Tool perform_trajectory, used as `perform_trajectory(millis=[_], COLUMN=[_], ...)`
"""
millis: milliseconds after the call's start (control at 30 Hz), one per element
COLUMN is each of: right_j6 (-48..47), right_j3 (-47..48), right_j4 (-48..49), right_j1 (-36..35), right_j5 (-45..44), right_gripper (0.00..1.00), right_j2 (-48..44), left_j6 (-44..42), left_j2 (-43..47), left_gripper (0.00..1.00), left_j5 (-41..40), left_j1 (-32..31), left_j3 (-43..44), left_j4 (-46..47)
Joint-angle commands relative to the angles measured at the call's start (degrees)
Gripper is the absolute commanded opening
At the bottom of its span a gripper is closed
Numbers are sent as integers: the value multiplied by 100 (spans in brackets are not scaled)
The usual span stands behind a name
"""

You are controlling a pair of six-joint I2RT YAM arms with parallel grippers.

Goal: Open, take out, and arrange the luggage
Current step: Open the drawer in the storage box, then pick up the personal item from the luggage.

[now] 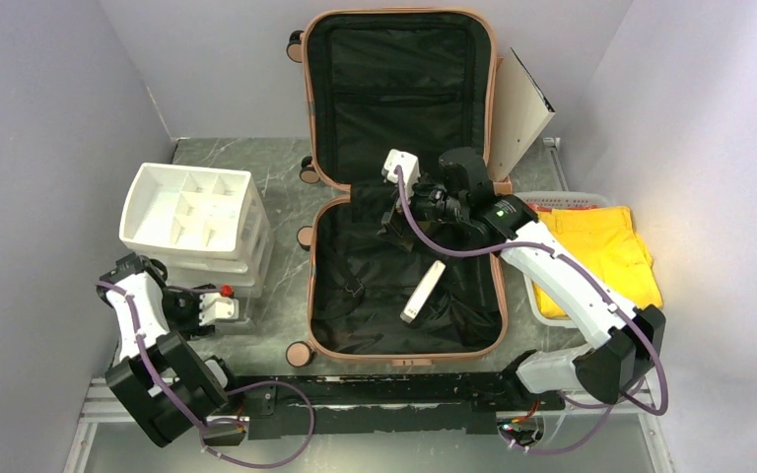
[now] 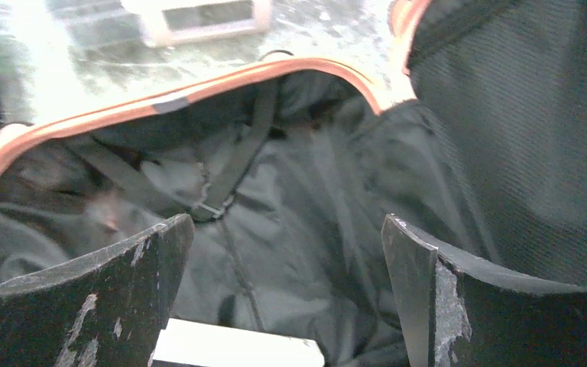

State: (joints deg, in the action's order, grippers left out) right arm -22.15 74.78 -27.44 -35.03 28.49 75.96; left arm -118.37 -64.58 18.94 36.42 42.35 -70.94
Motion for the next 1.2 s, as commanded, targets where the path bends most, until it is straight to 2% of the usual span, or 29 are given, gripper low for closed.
perform_trajectory(millis=[0, 33, 67, 167, 300, 433, 533, 667, 967, 1167], right_j6=[-366, -395, -480, -1282, -3249, -4090, -4497, -5056, -5893, -6042], right_j3=[-53, -59, -31, -25, -305, -607, -847, -1322, -1654, -1792], right_j4=[0, -87, -234, -948, -2337, -2881, -2929, -2526, -2440, -2133], right_j1=[41, 49, 66, 83, 73, 64, 49, 27, -22, -118], right_j5=[-1221, -1449, -1556, -1499, -1348, -1512, -1344, -968, -645, -598], right_gripper=[100, 100, 100, 100, 100, 100, 100, 100, 100, 100], right_j2=[-447, -495, -529, -661, -683, -302, -157, -254, 193, 525], left_j6=[-1326, -1405, -1344, -1430, -1345, -1031, -917, -644, 1219, 1764], left_j2=[93, 90, 114, 360, 583, 590, 787, 1130, 1383, 1833], left_gripper=[78, 87, 91, 92, 93, 93, 95, 96, 97, 97], left_j5=[201, 234, 267, 150, 424, 1018, 1346, 1535, 2631, 3152], left_j1=[167, 226, 246, 251, 253, 251, 251, 256, 251, 253], left_j3=[373, 473, 552, 475, 438, 694, 711, 751, 1695, 1875], left_j4=[-731, -919, -977, -983, -969, -979, -983, -972, -966, -963])
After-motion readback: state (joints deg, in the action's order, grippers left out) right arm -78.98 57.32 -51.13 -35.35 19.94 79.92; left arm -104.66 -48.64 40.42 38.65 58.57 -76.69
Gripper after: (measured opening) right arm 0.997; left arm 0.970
